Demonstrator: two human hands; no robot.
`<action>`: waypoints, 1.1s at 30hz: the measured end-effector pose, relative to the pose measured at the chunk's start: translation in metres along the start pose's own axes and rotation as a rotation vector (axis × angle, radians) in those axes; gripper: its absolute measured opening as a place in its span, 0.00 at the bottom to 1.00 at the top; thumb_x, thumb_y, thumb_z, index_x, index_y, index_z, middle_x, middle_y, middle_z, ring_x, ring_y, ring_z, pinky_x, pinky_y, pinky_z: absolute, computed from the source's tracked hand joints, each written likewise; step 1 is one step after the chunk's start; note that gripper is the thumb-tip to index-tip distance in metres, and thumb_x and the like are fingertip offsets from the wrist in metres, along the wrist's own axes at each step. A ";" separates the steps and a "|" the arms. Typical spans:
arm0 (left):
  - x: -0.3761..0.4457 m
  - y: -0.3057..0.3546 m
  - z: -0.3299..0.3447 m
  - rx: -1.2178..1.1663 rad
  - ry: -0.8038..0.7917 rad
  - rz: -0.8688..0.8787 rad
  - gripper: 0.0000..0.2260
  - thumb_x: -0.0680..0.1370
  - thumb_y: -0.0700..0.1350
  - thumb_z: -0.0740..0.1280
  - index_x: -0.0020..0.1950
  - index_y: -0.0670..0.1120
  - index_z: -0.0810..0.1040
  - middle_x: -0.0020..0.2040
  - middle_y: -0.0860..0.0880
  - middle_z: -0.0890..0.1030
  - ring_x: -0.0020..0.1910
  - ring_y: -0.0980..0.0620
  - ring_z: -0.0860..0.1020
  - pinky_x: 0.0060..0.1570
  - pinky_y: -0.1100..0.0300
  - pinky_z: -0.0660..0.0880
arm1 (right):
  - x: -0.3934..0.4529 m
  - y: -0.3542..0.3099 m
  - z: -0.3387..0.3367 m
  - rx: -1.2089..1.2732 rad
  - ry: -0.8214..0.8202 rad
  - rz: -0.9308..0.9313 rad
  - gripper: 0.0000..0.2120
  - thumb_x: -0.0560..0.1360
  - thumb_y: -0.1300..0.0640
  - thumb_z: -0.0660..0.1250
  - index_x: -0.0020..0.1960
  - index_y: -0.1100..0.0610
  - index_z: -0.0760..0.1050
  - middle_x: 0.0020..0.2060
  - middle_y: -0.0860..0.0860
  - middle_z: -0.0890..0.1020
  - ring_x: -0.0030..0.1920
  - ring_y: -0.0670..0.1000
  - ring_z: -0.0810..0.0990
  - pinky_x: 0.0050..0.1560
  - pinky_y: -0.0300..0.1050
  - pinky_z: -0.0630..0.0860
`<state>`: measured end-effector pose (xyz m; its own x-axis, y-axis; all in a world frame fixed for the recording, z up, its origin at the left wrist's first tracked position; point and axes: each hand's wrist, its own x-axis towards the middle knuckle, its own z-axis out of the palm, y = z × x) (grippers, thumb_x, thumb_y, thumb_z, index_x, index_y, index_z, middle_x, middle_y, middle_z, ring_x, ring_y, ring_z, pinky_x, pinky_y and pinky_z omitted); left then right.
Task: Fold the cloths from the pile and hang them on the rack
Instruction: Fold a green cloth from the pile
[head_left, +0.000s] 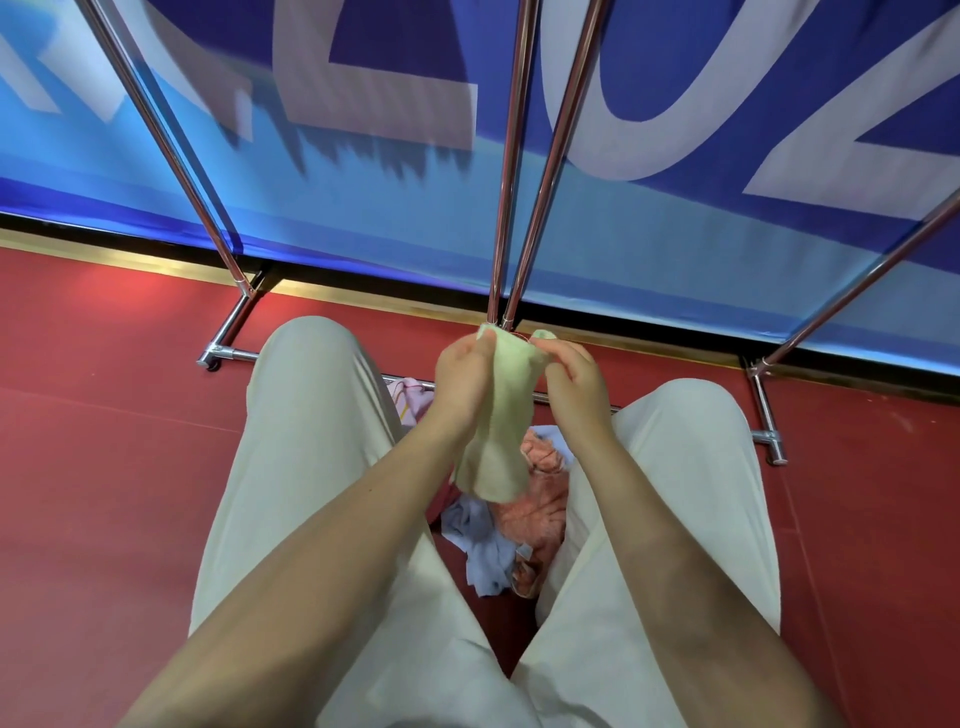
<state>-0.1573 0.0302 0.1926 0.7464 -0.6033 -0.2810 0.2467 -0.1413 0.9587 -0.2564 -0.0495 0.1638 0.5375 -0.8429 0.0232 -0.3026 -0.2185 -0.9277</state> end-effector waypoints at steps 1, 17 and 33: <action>0.001 0.003 -0.003 0.019 -0.005 0.022 0.15 0.82 0.43 0.60 0.35 0.46 0.74 0.31 0.54 0.75 0.32 0.58 0.71 0.29 0.71 0.67 | 0.000 0.004 -0.002 -0.036 -0.042 -0.014 0.19 0.72 0.61 0.56 0.57 0.50 0.79 0.62 0.47 0.76 0.67 0.49 0.69 0.68 0.51 0.67; -0.001 -0.005 -0.041 0.078 -0.244 0.114 0.11 0.82 0.41 0.60 0.47 0.38 0.79 0.39 0.45 0.78 0.37 0.54 0.76 0.41 0.63 0.72 | -0.015 0.024 -0.007 -0.042 -0.320 0.146 0.08 0.73 0.59 0.71 0.52 0.56 0.77 0.43 0.46 0.79 0.44 0.46 0.77 0.47 0.44 0.73; 0.011 -0.021 -0.047 0.011 0.082 0.222 0.12 0.81 0.51 0.57 0.45 0.55 0.79 0.45 0.53 0.80 0.48 0.53 0.76 0.54 0.53 0.72 | -0.015 0.000 -0.015 0.291 0.087 0.056 0.10 0.75 0.57 0.69 0.39 0.59 0.74 0.35 0.52 0.74 0.38 0.50 0.72 0.40 0.47 0.69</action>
<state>-0.1252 0.0638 0.1674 0.8294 -0.5548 -0.0650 0.0644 -0.0206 0.9977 -0.2757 -0.0442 0.1690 0.4531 -0.8914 -0.0112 -0.0852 -0.0308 -0.9959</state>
